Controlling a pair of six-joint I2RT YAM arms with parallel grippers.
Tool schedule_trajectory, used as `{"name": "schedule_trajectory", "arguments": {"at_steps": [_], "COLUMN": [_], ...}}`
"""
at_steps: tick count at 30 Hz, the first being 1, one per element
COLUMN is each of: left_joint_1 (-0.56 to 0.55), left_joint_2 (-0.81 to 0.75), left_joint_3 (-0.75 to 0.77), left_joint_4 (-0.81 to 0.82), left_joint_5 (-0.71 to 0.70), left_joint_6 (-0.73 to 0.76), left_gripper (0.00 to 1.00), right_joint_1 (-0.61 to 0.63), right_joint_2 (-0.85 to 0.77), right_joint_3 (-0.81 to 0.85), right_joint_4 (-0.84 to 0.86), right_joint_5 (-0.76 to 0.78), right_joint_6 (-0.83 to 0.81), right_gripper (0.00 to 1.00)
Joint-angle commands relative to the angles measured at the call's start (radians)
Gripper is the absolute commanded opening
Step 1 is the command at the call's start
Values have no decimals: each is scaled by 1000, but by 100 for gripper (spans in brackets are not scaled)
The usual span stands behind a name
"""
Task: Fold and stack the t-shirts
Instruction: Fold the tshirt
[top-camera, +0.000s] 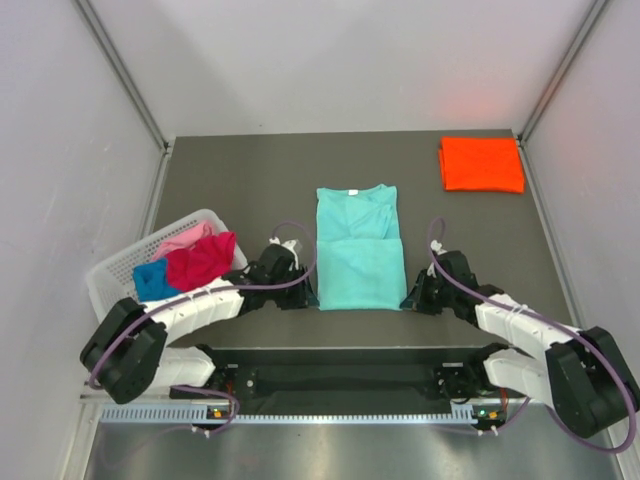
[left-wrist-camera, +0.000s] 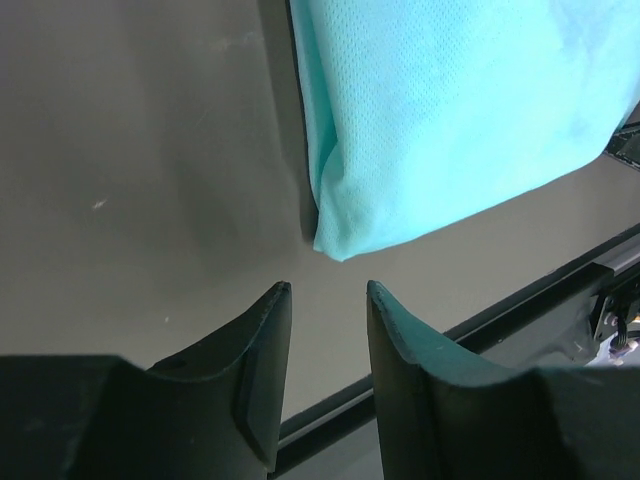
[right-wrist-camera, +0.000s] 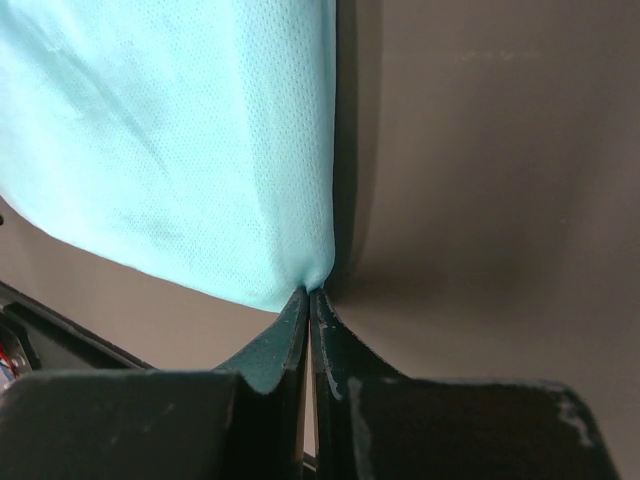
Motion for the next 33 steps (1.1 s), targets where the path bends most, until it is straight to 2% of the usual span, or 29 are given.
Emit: {"name": "schedule_trajectory", "arguments": {"at_steps": [1, 18, 21, 22, 28, 33], "left_joint_1": [-2, -25, -38, -39, -56, -111], "left_joint_2": [36, 210, 222, 222, 158, 10], "left_joint_3": [-22, -36, -28, -24, 24, 117], "left_joint_4": [159, 256, 244, 230, 98, -63], "left_joint_5": [44, 67, 59, 42, -39, -200], "left_joint_6": [-6, -59, -66, -66, -72, -92], "left_gripper": [41, 35, 16, 1, 0, 0], "right_joint_1": [15, 19, 19, 18, 19, 24], "right_joint_2": [-8, -44, -47, -50, -95, -260], "right_joint_3": [-26, -59, -65, -68, -95, -50], "right_joint_4": [42, 45, 43, 42, 37, -122], "right_joint_5": [15, 33, 41, 44, 47, 52], "right_joint_6": [17, 40, 37, 37, 32, 54], "right_gripper": [0, 0, 0, 0, 0, 0]}}
